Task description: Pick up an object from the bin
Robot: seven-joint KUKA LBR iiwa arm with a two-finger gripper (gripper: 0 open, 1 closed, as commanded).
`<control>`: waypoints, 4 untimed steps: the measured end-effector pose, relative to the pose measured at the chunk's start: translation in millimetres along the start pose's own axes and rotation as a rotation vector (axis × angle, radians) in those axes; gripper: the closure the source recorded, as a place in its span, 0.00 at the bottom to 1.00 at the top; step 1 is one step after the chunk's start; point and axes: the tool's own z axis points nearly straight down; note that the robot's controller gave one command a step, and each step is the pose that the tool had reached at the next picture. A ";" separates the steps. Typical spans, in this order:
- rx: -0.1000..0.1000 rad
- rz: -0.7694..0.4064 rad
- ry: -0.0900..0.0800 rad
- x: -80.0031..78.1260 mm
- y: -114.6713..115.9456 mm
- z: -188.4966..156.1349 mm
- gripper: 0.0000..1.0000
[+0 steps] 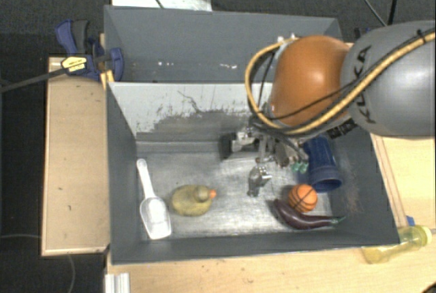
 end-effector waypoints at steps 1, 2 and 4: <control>-0.002 -0.222 0.002 -2.9 74.0 20.1 0.00; -0.005 -0.267 0.002 23.6 99.2 53.5 0.00; -0.009 -0.243 -0.028 10.5 95.9 117.0 1.00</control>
Offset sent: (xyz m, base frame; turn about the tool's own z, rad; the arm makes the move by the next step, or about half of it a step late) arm -0.0382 0.0899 -0.0581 -0.2584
